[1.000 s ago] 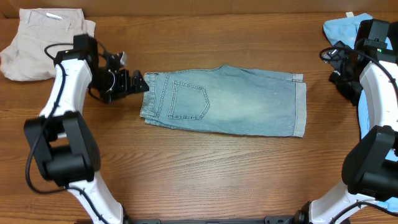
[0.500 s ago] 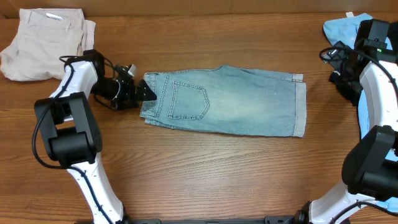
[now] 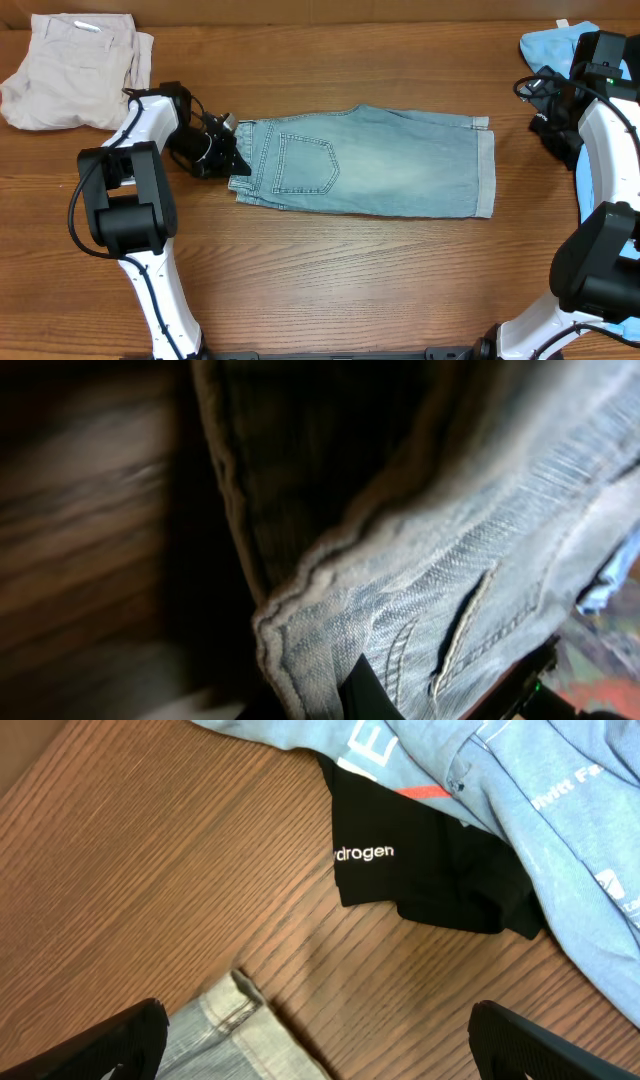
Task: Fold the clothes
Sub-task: 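Grasp the waistband with the left gripper and fold it rightward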
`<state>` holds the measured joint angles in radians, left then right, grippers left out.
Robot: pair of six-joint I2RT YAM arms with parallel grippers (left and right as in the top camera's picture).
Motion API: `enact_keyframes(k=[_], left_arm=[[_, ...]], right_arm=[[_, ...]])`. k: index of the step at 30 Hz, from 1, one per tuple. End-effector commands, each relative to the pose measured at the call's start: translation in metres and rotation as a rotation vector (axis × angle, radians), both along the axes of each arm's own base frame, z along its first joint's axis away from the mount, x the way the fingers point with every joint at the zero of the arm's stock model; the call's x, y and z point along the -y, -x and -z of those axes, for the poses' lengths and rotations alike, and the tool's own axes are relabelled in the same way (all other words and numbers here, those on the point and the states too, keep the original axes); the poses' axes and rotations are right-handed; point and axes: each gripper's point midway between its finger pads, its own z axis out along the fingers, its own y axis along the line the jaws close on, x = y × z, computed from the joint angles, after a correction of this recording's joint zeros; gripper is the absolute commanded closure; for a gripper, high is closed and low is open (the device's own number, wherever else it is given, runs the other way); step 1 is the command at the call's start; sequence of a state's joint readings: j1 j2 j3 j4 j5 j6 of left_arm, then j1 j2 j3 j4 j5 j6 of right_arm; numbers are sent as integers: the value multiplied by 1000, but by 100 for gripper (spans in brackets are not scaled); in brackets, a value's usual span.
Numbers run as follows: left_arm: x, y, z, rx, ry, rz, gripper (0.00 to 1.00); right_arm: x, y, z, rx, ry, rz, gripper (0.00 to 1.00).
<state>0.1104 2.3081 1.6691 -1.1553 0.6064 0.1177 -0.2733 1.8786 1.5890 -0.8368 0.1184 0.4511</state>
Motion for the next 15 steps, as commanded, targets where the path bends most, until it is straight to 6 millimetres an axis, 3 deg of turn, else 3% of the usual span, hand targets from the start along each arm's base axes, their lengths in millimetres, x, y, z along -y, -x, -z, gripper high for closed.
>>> enact_keyframes(k=[1, 4, 8, 12, 15], left_arm=[[-55, 4, 20, -108, -280, -75, 96], [-78, -5, 2, -129, -376, -146, 96], [-112, -17, -38, -136, -529, -231, 96], [-128, -30, -86, -88, -618, -278, 96], [-125, -37, -126, -30, -627, -299, 96]], right_arm=[[1, -6, -11, 30, 8, 4, 0], [1, -6, -11, 31, 8, 4, 0], [1, -6, -11, 31, 8, 4, 0], [1, -6, -11, 31, 8, 4, 0], [1, -6, -11, 31, 8, 4, 0]])
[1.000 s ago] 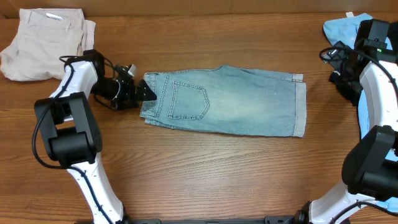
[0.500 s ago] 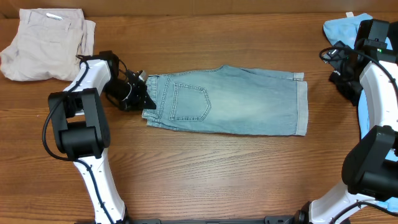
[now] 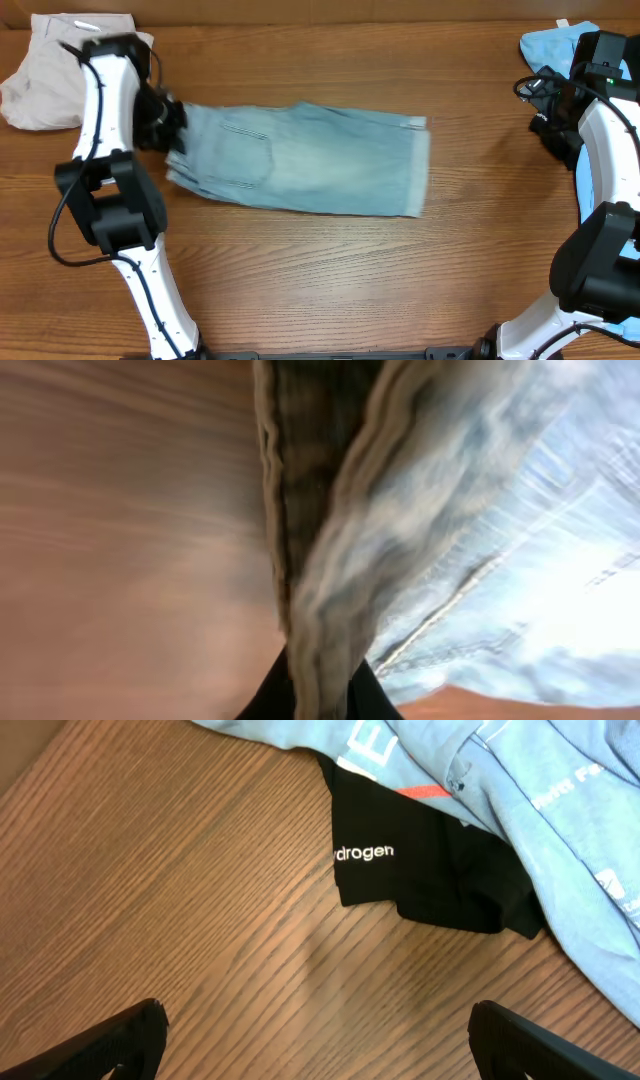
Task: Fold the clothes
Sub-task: 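Grasp the waistband with the left gripper and fold it rightward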
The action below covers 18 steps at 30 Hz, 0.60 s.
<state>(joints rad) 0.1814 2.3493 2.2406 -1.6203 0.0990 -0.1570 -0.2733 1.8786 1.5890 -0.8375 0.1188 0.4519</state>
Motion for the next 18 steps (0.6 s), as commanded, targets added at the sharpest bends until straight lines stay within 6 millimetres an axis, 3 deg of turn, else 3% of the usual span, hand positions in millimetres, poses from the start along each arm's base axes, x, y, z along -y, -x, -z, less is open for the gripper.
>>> enact_keyframes(k=[1, 5, 9, 14, 18], left_arm=[[-9, -19, -49, 121, -111, -39, 96], [16, -36, -102, 299, -96, -11, 96], [47, -34, -142, 407, -96, 42, 96], [99, -25, -166, 468, -72, 155, 96], [141, -20, -160, 455, -50, 251, 96]], right_arm=[[1, -6, -11, 31, 8, 4, 0], [1, -6, -11, 31, 8, 4, 0], [1, -6, -11, 31, 8, 4, 0], [1, -6, -11, 31, 8, 4, 0], [1, -6, -11, 31, 8, 4, 0]])
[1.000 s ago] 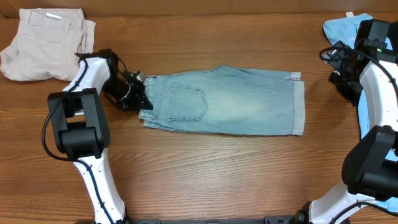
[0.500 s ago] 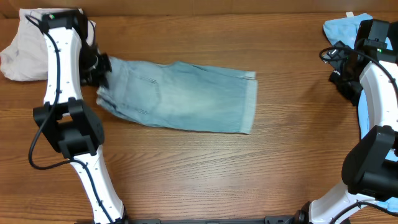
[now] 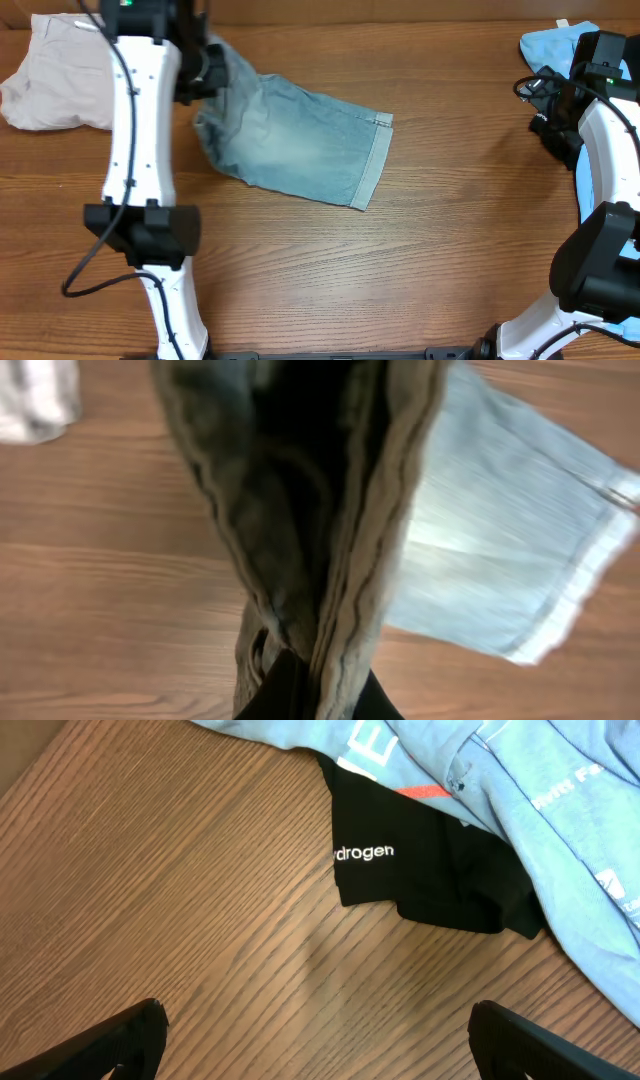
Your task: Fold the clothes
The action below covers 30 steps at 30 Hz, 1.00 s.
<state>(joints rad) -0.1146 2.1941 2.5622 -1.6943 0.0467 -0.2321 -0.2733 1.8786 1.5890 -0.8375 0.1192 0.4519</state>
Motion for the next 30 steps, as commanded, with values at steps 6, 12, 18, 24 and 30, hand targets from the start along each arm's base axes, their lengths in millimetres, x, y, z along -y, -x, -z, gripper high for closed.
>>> enact_keyframes(k=[6, 12, 18, 24, 30], left_arm=[[88, 9, 26, -42, 14, 176, 96], [155, 13, 85, -133, 67, 303, 96], [218, 24, 120, -166, 172, 474, 96], [251, 44, 148, -227, 192, 566, 96], [259, 51, 156, -244, 195, 600, 96]], right_arm=[[1, -6, -11, 31, 8, 3, 0], [1, -6, -11, 31, 8, 3, 0], [1, -6, -11, 31, 8, 3, 0], [1, -6, -11, 31, 8, 3, 0], [1, -6, -11, 31, 8, 3, 0]])
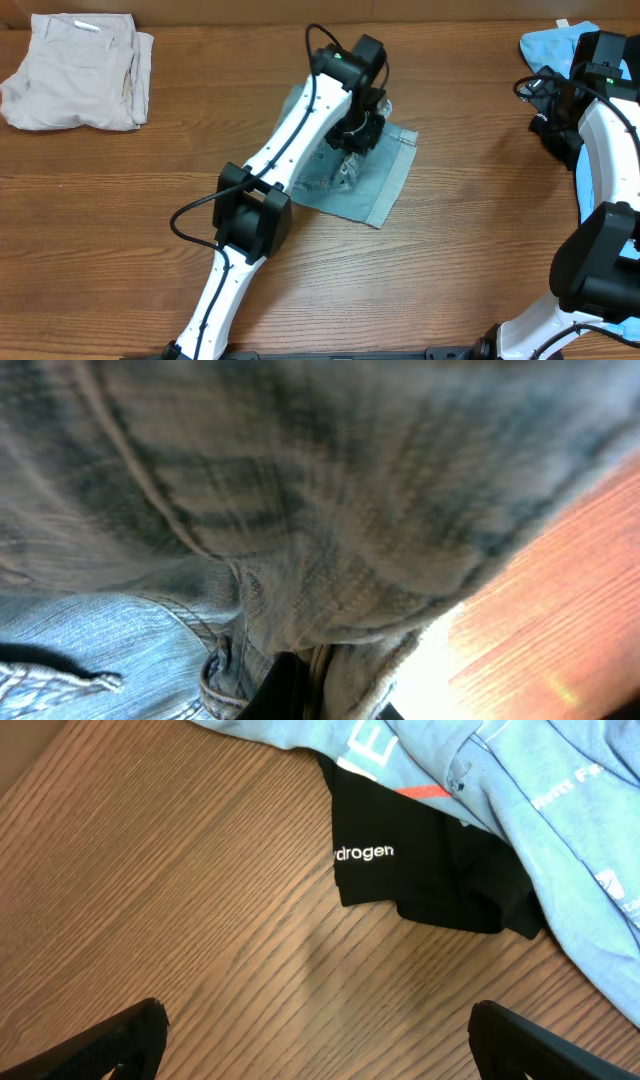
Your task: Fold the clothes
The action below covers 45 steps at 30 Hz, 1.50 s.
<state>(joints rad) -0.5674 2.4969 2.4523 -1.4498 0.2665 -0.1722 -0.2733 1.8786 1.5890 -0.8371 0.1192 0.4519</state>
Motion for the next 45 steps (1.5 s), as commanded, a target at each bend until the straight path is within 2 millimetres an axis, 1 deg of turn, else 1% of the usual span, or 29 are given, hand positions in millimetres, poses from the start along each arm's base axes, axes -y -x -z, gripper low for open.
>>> enact_keyframes(k=[1, 3, 4, 7, 8, 10, 14, 16, 19, 21, 25, 27, 31, 34, 36, 37, 39, 40, 42, 45], left_arm=[[11, 7, 3, -28, 44, 49, 96], [1, 3, -1, -20, 21, 19, 96], [-10, -1, -5, -14, -7, -13, 96], [-49, -14, -20, 16, -111, -140, 96], [-64, -19, -28, 30, -138, -181, 96], [-87, -27, -44, 57, -160, -236, 96], [-131, -46, -80, 131, -151, -362, 96], [-153, -51, -96, 160, -146, -422, 96], [-189, -53, -124, 205, -143, -506, 96], [-215, -51, -142, 235, -150, -582, 96], [-252, -40, -173, 282, -154, -664, 96], [-261, -35, -184, 298, -149, -685, 96], [-265, -28, -204, 343, -127, -698, 96], [-259, -20, -219, 368, -91, -684, 96], [-243, -16, -224, 360, -34, -634, 96], [-231, -14, -224, 348, 1, -600, 96], [-207, -10, -223, 321, 60, -520, 96], [-199, -8, -221, 313, 66, -490, 96], [-183, -3, -214, 295, 51, -448, 96], [-156, 6, -197, 253, 35, -378, 96]], right_arm=[[1, -6, -11, 31, 8, 3, 0], [1, -6, -11, 31, 8, 3, 0], [1, -6, -11, 31, 8, 3, 0], [1, -6, -11, 31, 8, 3, 0], [1, -6, -11, 31, 8, 3, 0], [1, -6, -11, 31, 8, 3, 0], [1, -6, -11, 31, 8, 3, 0], [1, -6, -11, 31, 8, 3, 0], [1, -6, -11, 31, 8, 3, 0], [1, -6, -11, 31, 8, 3, 0], [1, -6, -11, 31, 8, 3, 0], [1, -6, -11, 31, 8, 3, 0], [1, -6, -11, 31, 8, 3, 0], [1, -6, -11, 31, 8, 3, 0], [1, -6, -11, 31, 8, 3, 0], [1, -6, -11, 31, 8, 3, 0], [1, -6, -11, 31, 8, 3, 0], [1, -6, -11, 31, 8, 3, 0], [1, -6, -11, 31, 8, 3, 0], [1, -6, -11, 31, 8, 3, 0]])
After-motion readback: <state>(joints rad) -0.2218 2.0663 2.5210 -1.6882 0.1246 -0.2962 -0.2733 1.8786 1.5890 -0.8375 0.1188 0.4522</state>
